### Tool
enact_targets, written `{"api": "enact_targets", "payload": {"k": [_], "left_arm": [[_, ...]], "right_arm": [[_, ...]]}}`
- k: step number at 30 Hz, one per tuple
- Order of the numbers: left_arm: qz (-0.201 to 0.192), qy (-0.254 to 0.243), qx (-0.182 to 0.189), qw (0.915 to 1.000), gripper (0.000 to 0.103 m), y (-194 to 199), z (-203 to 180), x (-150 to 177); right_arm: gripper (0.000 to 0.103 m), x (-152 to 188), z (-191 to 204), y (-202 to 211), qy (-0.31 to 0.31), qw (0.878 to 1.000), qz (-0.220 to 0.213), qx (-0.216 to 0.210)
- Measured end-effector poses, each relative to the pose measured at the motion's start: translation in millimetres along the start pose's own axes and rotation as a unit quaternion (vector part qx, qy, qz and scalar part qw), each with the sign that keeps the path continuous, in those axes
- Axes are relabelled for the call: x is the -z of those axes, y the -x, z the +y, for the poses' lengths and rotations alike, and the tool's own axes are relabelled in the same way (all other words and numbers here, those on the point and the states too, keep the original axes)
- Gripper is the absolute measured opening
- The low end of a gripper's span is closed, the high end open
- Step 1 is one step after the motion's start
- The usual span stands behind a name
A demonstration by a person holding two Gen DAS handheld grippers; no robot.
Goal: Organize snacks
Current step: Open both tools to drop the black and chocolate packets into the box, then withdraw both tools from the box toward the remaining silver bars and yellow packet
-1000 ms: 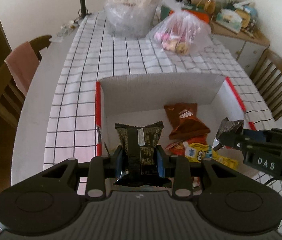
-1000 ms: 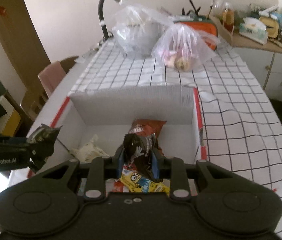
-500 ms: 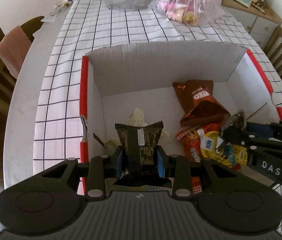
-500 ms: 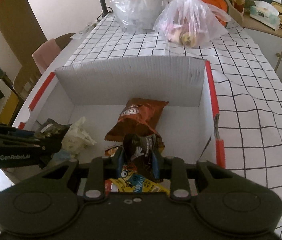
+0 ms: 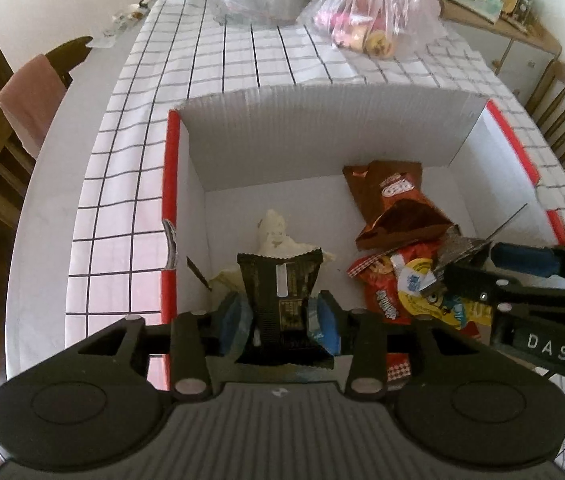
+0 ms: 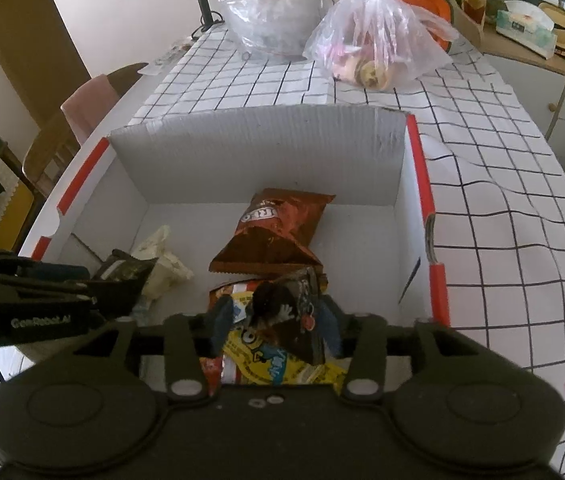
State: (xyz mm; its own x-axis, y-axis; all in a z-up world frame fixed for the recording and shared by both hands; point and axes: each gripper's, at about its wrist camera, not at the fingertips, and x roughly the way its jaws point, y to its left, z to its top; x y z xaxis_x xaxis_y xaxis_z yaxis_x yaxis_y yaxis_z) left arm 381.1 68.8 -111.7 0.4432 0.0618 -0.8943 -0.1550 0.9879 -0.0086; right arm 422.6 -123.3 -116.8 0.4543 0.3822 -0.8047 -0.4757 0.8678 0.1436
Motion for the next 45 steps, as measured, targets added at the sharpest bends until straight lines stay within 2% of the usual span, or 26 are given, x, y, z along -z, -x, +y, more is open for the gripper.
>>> {"api": "enact_targets", "payload": {"k": [6,19,23,27,32,35,40,45], "left_arm": [[-0.025,0.001,0.015,0.9996,0.053,23,2,7],[-0.076,-0.004,0.039,0.9963,0.06,76,8,32],[-0.093,-0.01,0.045,0.9947,0.061,93,8,42],[-0.11,-0.018,0.051,0.9925,0.066,110,7,55],[-0.125,-0.026,0.062,0.9898,0.068,128,7,72],[-0.142,-0.019,0.053,0.9882,0.071,137,9,84],[-0.147,-0.025,0.061,0.9869,0.072,146,11,104],[-0.132,-0.029,0.076,0.9878,0.075,143,8,124]], "right_arm": [[0.061,4,5,20,-0.001,1.0,-0.017,-0.002],[0.081,18,26,79,0.004,0.998,-0.065,-0.003],[0.085,24,32,96,0.005,0.997,-0.079,-0.001],[0.089,33,38,115,0.01,0.996,-0.091,0.0],[0.095,47,43,139,0.011,0.994,-0.105,-0.008],[0.1,57,45,152,0.013,0.993,-0.116,-0.012],[0.102,78,49,166,0.01,0.992,-0.125,-0.016],[0.103,105,49,169,0.019,0.993,-0.118,-0.009]]}}
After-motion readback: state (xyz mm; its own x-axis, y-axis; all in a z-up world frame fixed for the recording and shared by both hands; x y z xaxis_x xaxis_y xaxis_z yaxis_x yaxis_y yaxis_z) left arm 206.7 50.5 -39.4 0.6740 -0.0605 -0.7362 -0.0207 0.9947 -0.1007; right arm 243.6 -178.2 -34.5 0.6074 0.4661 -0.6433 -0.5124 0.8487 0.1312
